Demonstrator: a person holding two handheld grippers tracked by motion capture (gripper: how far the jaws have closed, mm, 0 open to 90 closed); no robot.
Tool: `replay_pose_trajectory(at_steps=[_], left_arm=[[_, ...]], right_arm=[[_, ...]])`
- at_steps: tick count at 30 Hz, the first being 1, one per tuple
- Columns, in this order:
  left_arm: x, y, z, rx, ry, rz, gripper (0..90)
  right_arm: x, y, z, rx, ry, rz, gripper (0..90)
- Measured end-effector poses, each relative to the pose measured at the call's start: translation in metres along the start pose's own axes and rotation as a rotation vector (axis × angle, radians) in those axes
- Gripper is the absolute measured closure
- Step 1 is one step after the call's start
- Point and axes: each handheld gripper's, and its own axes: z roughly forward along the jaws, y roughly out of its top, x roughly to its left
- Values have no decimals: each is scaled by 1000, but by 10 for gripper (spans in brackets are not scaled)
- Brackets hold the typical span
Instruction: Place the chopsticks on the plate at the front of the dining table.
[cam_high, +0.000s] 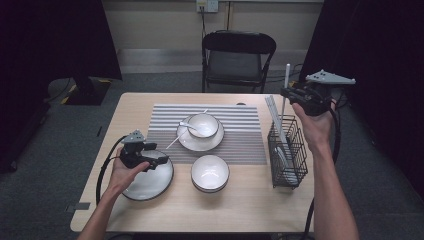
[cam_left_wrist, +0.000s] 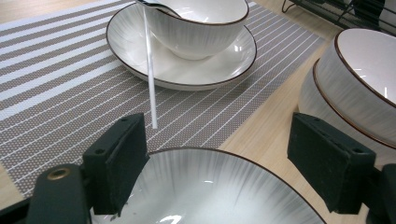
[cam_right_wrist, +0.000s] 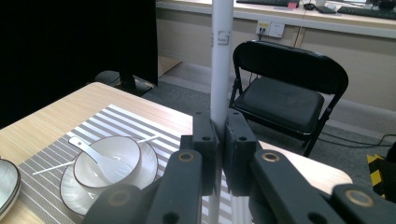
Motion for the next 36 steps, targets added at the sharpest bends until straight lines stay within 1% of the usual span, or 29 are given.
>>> replay_pose_trajectory(at_steps=[1,3,6,7,11,13,14,19,22,23,24,26,29,30,31,32,34,35,36], left_arm=[[-1,0,1,-3,-3,-6,196],[-1,0,1,0,-3,-5,196],[0,0,1,-1,-4,-9,196],[0,0,1,-3,-3,-7,196],[0,0,0,-8,-7,-16,196],[-1,1,-1,-9,-7,-16,196],[-1,1,-1,-8,-6,-7,196],[-2,2,-1,-15,-11,-15,196],[-2,3,-2,-19,-11,-16,196],[-3,3,-2,-26,-15,-25,196],[-3,3,-2,-26,-15,-25,196],[-5,5,-1,-27,-17,-16,197],[-6,6,0,-32,-19,-18,196],[-8,8,0,-33,-24,-16,197],[-8,10,-1,-36,-24,-14,197],[-9,11,-2,-42,-25,-7,196],[-12,13,-2,-50,-31,-10,197],[-12,13,-2,-50,-31,-10,197],[-13,15,-1,-54,-36,-8,197]], right_arm=[[1,2,0,1,2,-6,851],[3,7,-2,-12,7,-10,852],[6,12,-4,-18,12,-13,852],[9,15,-4,-25,15,-20,851],[13,16,-3,-38,27,-17,851],[16,17,-3,-39,36,-17,851],[17,17,-3,-39,39,-16,852],[23,21,-3,-47,54,-18,851],[26,22,-2,-51,66,-12,851],[27,22,-1,-54,73,-6,851],[27,22,-1,-54,73,-6,851],[31,22,3,-56,92,0,851],[34,22,6,-54,102,-2,851],[38,21,9,-53,117,1,851],[39,21,11,-53,121,-2,852],[40,21,12,-54,126,-2,851],[43,19,13,-59,141,0,851],[43,19,13,-59,141,0,851],[45,18,15,-62,158,8,851]])
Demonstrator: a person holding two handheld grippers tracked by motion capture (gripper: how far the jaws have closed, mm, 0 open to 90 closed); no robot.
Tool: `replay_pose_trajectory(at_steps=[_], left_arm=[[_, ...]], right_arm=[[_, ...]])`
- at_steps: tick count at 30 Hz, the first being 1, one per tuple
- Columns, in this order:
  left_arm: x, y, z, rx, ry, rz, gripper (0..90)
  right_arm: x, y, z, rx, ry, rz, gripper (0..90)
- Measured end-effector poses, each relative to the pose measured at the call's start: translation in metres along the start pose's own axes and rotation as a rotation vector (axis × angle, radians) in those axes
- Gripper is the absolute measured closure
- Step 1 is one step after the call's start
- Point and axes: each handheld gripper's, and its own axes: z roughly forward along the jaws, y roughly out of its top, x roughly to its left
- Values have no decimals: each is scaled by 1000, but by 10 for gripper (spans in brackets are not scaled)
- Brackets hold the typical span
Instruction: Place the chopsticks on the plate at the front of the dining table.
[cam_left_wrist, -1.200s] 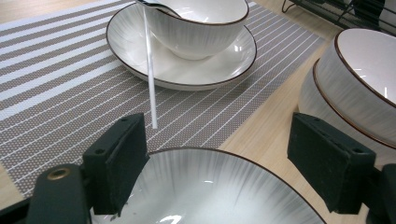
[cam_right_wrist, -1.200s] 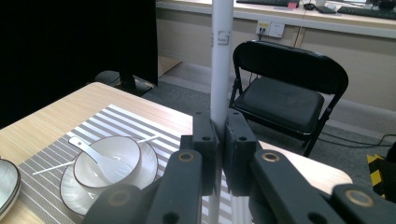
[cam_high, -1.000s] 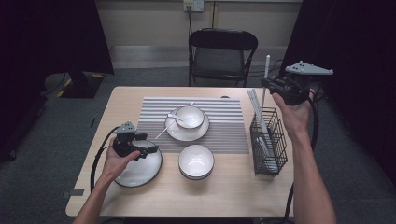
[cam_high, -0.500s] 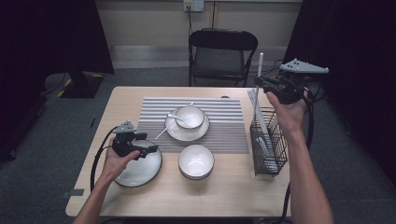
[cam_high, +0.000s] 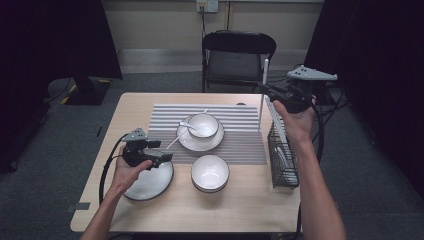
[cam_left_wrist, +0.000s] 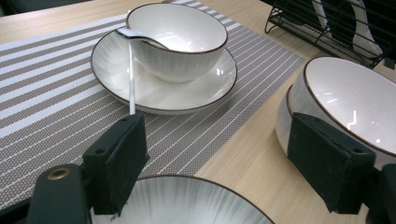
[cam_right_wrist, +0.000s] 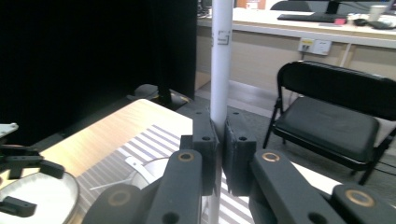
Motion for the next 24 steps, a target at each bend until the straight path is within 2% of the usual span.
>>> replay_pose_trajectory(at_steps=[9,16,24], left_arm=[[-7,8,2,-26,-27,18,211],[-9,10,3,-37,-36,11,214],[-17,17,4,-42,-50,35,213]], right_arm=[[11,-13,14,5,47,15,851],[20,-17,22,0,86,17,851],[34,-19,32,4,128,12,851]])
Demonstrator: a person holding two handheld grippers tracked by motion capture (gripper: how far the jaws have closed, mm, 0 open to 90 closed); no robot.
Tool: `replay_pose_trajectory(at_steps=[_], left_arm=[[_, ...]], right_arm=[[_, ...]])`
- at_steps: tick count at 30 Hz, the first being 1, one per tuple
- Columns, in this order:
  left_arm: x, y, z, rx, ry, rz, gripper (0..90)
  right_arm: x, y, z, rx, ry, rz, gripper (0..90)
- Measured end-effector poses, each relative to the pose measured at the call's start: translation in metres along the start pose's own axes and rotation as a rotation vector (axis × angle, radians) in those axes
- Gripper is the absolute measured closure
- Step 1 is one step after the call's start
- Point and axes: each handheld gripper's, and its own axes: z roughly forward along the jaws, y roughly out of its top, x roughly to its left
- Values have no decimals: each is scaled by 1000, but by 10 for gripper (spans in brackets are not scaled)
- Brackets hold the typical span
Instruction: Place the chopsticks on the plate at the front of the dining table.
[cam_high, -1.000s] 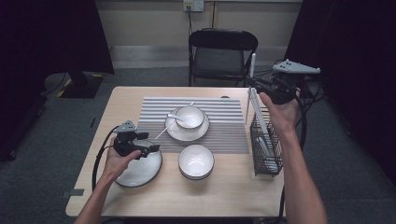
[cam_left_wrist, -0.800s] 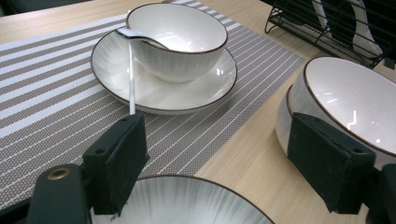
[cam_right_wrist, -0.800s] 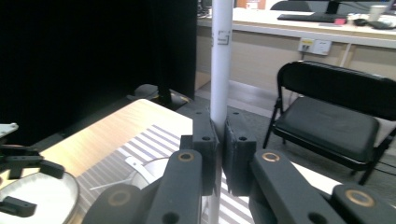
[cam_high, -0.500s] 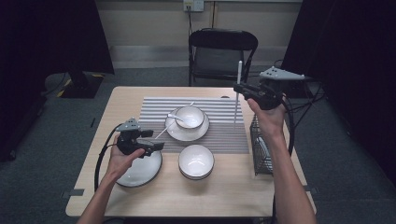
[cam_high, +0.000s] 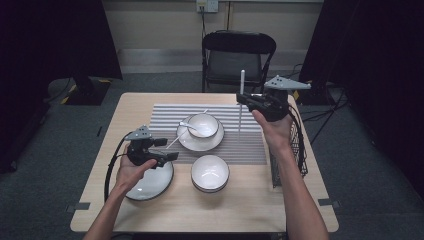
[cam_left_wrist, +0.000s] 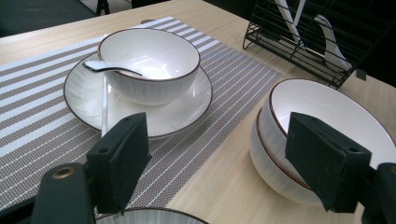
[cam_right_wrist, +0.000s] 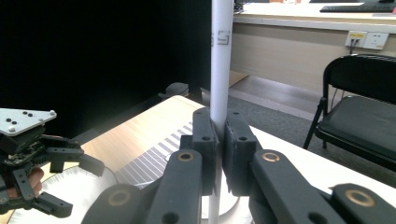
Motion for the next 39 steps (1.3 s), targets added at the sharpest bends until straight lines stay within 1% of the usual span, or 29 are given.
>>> replay_pose_trajectory(at_steps=[2,4,7,8,10,11,13,14,17,19,22,23,24,25,27,28,29,30,32,34,35,37,39], left_arm=[[-2,2,1,-8,-2,7,212],[-4,5,2,-10,-5,6,188],[-5,8,3,-8,-13,17,193],[-6,9,4,-17,-16,18,199],[-7,10,4,-28,-20,10,206],[-6,11,4,-29,-20,15,206],[-7,13,5,-23,-22,8,204],[-8,15,5,-24,-18,14,200],[-9,18,6,-28,-19,27,191],[-10,21,8,-20,-21,32,200],[-12,25,10,-26,-30,45,211],[-13,26,11,-33,-34,36,212],[-14,28,12,-32,-32,47,213],[-15,29,12,-34,-35,45,213],[-16,33,14,-39,-29,59,222],[-17,34,15,-43,-37,58,228],[-17,35,15,-38,-37,68,232],[-18,37,16,-45,-33,72,232],[-19,37,17,-55,-41,62,235],[-19,38,18,-54,-39,68,244],[-19,39,20,-57,-46,68,244],[-20,40,20,-49,-38,68,251],[-20,42,21,-62,-49,67,267]], right_arm=[[2,0,3,-1,8,-1,850],[3,-1,6,-2,21,7,851],[5,-4,12,4,31,9,851],[6,-5,14,6,34,10,851],[8,-6,17,9,39,14,851],[8,-6,18,7,45,15,851],[7,-7,22,5,50,29,850],[7,-7,23,9,52,30,850],[13,-9,27,17,60,14,850],[16,-9,30,21,68,13,850],[19,-9,33,19,74,10,851],[21,-9,34,18,75,10,851],[22,-9,35,16,81,7,850],[24,-8,36,18,83,1,851],[27,-8,38,17,84,-4,851],[28,-9,39,19,89,-8,851],[30,-9,40,22,90,-11,850],[32,-10,41,23,95,-13,851],[35,-9,43,21,101,-14,851],[39,-8,46,20,110,-18,851],[41,-8,47,21,114,-21,851],[45,-7,49,19,127,-26,851],[48,-7,52,19,129,-29,851]])
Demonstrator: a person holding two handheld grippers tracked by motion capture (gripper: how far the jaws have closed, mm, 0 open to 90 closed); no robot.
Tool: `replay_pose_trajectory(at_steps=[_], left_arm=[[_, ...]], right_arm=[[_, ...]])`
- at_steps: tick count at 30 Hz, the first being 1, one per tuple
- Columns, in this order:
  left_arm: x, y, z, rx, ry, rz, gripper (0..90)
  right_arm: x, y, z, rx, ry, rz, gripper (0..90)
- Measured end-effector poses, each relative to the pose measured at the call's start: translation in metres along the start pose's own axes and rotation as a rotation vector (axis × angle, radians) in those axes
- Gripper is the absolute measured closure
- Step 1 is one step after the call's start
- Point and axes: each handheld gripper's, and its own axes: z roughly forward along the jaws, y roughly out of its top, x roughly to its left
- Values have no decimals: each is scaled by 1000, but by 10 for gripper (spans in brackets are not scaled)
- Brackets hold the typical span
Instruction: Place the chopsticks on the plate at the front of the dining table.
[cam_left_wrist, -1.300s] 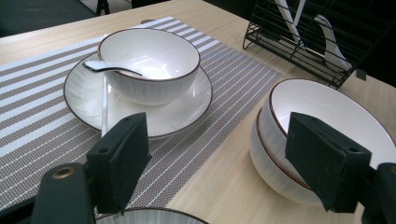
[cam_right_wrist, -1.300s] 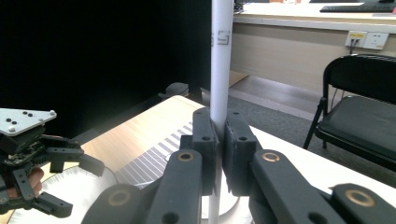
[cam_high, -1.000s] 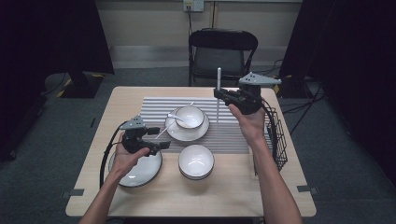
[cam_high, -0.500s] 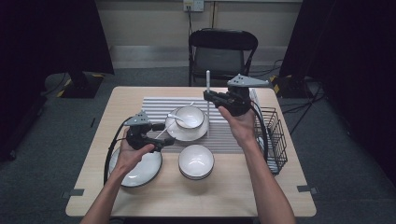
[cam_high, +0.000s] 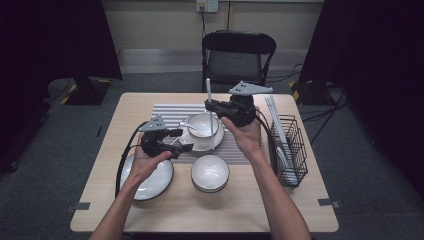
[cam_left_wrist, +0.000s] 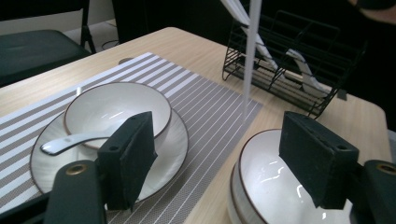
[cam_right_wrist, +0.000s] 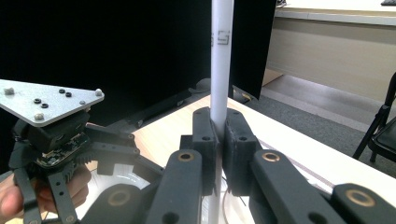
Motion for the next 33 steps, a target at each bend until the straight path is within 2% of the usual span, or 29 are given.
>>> replay_pose_trajectory(at_steps=[3,5,8,10,15,19,20,23,28,31,33], left_arm=[[-2,2,1,-16,-10,3,280],[-3,3,2,-10,-10,8,289],[-2,2,5,-26,-34,3,367],[-3,2,6,-40,-33,-2,371],[-5,3,10,-54,-70,-2,464],[-5,3,12,-46,-82,12,515],[-5,2,13,-49,-80,14,565],[-4,2,13,-56,-75,19,620],[-1,1,15,-69,-101,-12,638],[-1,-1,15,-59,-102,1,724],[1,-2,15,-80,-115,-18,792]], right_arm=[[4,0,6,4,14,-3,851],[8,1,9,5,21,-4,851],[15,3,14,-3,40,-11,851],[19,5,17,-5,50,-14,850],[27,6,21,-14,73,-19,850],[31,6,23,-22,81,-16,850],[32,6,23,-26,86,-22,850],[35,5,24,-24,96,-25,850],[36,5,25,-29,109,-15,851],[37,5,26,-29,111,-16,851],[37,6,26,-39,117,-12,851]])
